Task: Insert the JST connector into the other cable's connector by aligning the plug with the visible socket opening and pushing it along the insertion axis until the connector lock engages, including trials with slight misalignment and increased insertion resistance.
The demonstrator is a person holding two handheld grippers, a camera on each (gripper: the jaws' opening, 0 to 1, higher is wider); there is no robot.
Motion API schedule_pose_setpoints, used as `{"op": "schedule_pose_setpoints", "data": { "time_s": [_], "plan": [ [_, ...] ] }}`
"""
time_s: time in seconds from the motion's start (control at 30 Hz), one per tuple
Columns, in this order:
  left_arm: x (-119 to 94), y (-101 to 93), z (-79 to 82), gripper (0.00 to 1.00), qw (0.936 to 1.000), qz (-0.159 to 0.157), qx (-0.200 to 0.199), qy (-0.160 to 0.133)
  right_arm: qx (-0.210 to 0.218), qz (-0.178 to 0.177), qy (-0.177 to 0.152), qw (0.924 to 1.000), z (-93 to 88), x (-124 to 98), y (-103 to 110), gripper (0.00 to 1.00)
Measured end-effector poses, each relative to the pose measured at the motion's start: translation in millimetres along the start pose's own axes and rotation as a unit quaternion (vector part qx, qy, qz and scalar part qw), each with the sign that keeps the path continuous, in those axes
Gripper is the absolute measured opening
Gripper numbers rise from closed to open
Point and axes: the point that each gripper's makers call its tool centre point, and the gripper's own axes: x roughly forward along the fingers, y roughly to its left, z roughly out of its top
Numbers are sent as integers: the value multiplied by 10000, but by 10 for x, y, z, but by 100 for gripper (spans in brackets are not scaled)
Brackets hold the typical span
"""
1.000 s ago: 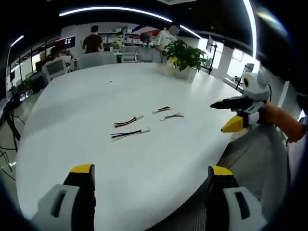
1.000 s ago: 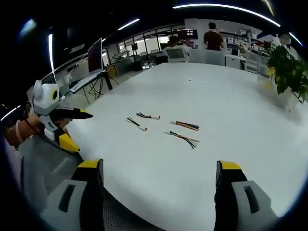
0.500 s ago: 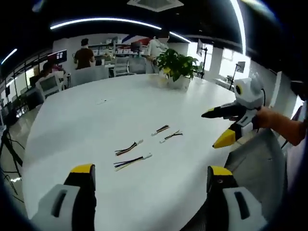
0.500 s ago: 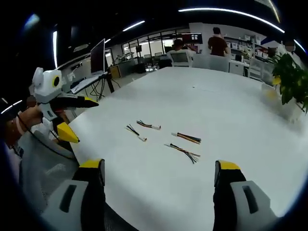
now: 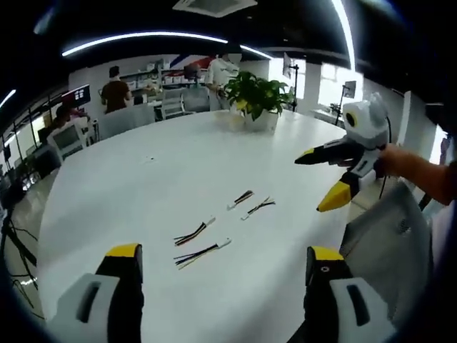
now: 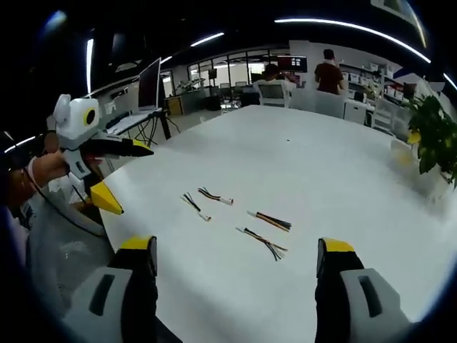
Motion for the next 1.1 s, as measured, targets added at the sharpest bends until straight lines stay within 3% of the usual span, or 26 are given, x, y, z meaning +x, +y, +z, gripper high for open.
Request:
{"op": "schedule_pose_setpoints", "data": {
  "time_s": [0.17, 0.37, 1.1],
  "plan": [
    [28, 64, 46, 93, 10000, 36, 13, -37, -57, -61, -49, 10000, 74, 28, -79, 90],
    [24, 94, 212, 88, 9986, -92, -329, -405, -167, -10, -90, 9998, 135, 46, -147, 87],
    [202, 249, 250, 84, 9987, -16, -320, -405, 204, 435, -385, 9981, 311, 167, -161, 79]
  ]
}}
